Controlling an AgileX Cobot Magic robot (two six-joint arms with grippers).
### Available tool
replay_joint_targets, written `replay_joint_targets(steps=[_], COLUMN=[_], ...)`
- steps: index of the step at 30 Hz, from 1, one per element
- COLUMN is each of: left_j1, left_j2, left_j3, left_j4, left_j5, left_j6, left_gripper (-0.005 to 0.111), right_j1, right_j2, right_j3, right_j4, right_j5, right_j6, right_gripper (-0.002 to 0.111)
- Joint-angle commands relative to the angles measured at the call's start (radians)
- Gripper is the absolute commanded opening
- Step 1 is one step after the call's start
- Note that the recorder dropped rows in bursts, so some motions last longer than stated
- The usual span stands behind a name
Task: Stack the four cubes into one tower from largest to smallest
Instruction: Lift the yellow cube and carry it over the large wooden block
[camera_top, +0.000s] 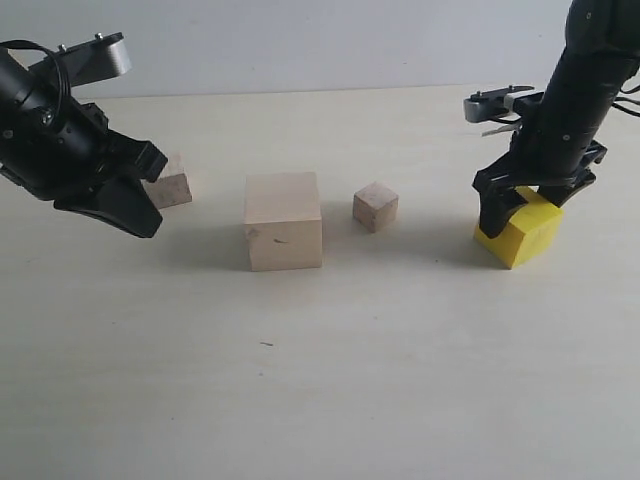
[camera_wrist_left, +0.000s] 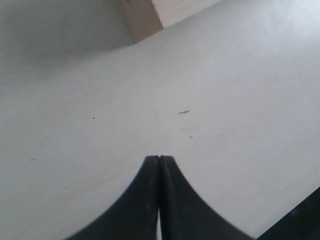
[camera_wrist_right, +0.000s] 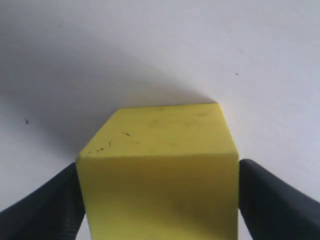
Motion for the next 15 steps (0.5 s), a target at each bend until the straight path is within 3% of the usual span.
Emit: replay_joint_targets(steps=[1,6,11,15], left_j1=[-0.005,-0.005,-0.005,-0.005], left_j2=[-0.012,-0.012,-0.012,-0.014], left_j3=[0.004,0.004,0.004,0.004], left_j4=[0.003,0.003,0.007,0.016], left_j5=[-0.001,-0.001,0.001,0.009], left_j6=[0.004,0.004,0.004,0.004], left_gripper=[0.0,0.0,0.0,0.0], right_j1=[-0.006,-0.006,-0.006,-0.006], right_j2=[0.0,0.0,-0.011,-0.071], right_j3=[-0.003,-0.003,-0.003,-0.007], right_j4=[-0.022,-0.07,-0.072,-0.068], right_j5=[0.008,0.019,0.059,0.067], right_j6=[-0.009,0.026,0.06,0.069], right_gripper=[0.072,0.048,-0.001,0.0])
